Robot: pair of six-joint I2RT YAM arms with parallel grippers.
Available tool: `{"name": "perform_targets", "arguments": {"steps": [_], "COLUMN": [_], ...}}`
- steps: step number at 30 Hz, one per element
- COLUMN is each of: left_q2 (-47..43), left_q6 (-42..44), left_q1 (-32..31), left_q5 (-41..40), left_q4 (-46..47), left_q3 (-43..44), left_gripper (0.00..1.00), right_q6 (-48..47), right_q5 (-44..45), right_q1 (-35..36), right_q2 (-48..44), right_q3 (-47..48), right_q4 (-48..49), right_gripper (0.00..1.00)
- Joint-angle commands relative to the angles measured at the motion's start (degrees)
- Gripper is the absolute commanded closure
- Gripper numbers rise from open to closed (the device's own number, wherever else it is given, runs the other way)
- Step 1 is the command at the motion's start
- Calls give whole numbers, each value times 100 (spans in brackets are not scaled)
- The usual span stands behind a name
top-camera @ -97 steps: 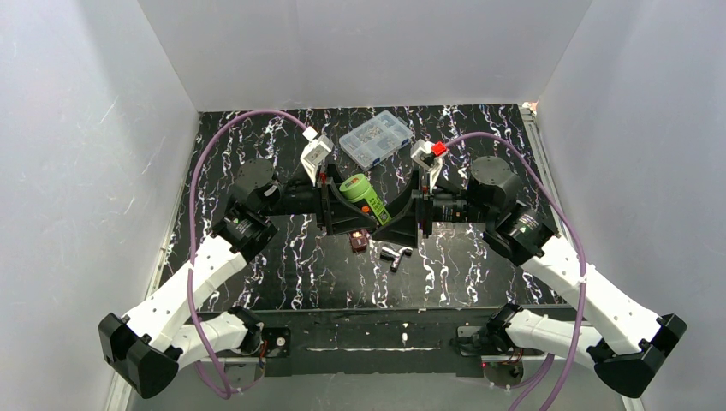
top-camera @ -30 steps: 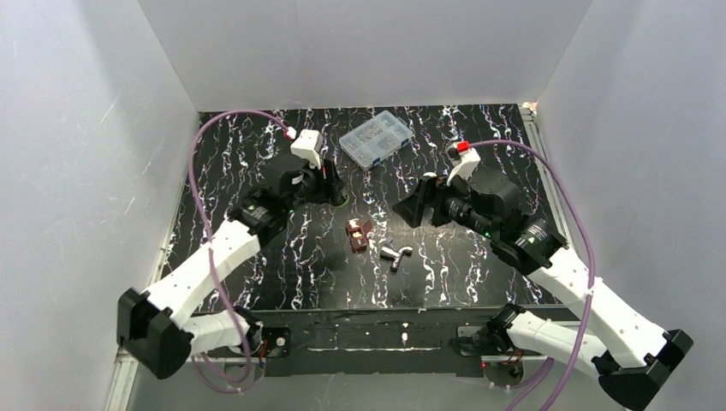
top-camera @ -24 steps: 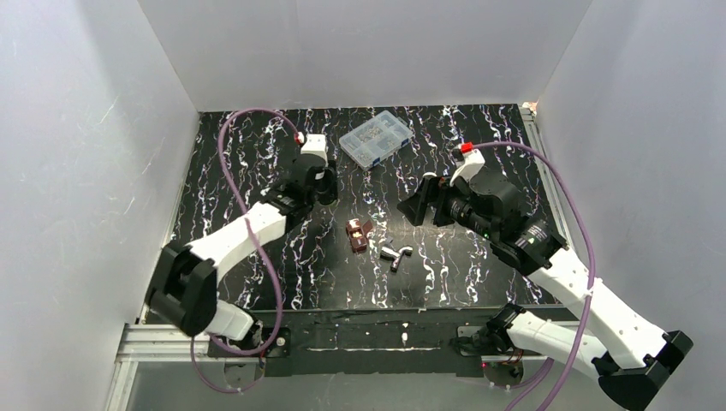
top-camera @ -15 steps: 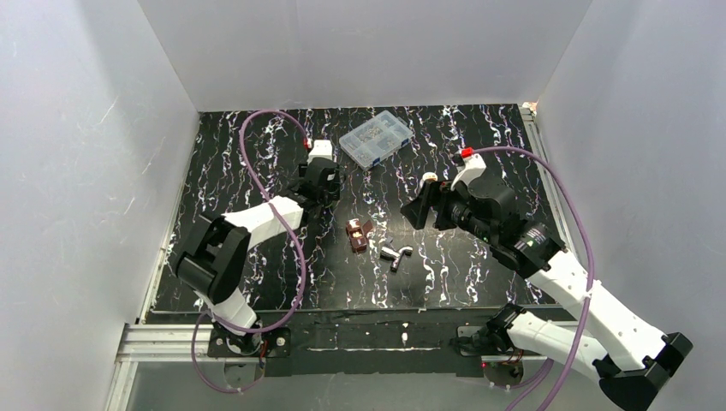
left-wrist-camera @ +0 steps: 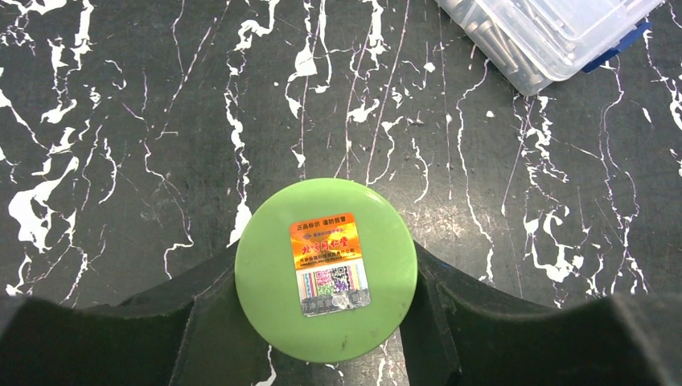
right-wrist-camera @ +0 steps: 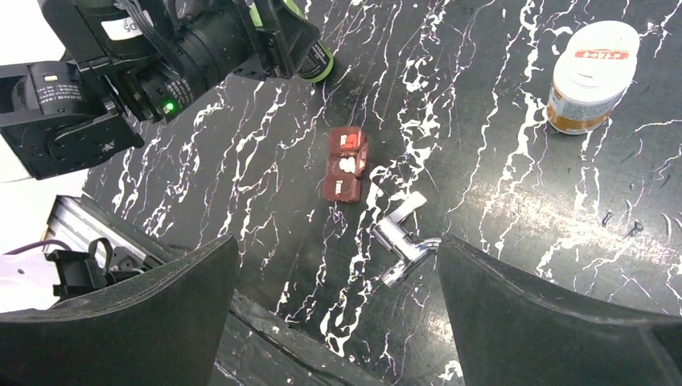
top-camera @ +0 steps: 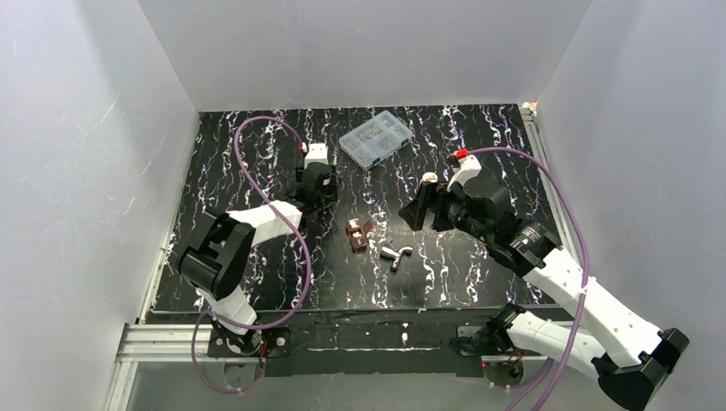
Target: Sort the pills into containers
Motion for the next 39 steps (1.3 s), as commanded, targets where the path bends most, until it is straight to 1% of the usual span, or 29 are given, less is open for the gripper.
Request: {"name": "perform_targets", "arguments": {"steps": [1,6,7,9,10,15,20,24,28,31,33,36,39], "left_q2": [-153,-234,-264,-313,-330,-517,-897,-1388,-2010,-2523,-2820,-3350,-3922], "left_q6": [-12,-57,-96,-97,-85,-117,-105,-238,-343,-459,-601,-810,-1149], "left_q1": [27,27,27,27,27,27,27,27,28,27,26,25,27], "left_q5": [-20,-7,-28,-18,4,37,418,686,628,468,360,370,515], "left_q4": [419,344,343,313,308,190,-193,-717,-1274,-1892,-2634,-3407,-3714], "left_q3": [-143,-224,-259,-284,-290,-303,-110,11,17,122,307,292,-71], "left_gripper": [69,45,36,4,2,2,2,2,2,2,2,2,2], "right_q6": [-33,-31,-28,-28,-29,-19,8,60,132,217,259,295,346], "right_q5": [-74,-110,-118,-138,-155,-169,-160,-50,17,124,182,105,0], "right_q1": [-19,-23,-21,-21,-21,-21,-23,-24,-31,-44,-52,-63,-65], "right_q2": [30,33,40,35,35,42,93,208,342,526,734,1136,1508], "right_q3": [-9,-29,-34,-50,-63,-70,-31,61,104,197,326,497,610], "right_q4": [261,265,261,269,276,272,214,70,20,-82,-237,-408,-437], "right_gripper": [2,2,2,2,2,2,2,2,2,2,2,8,16]}}
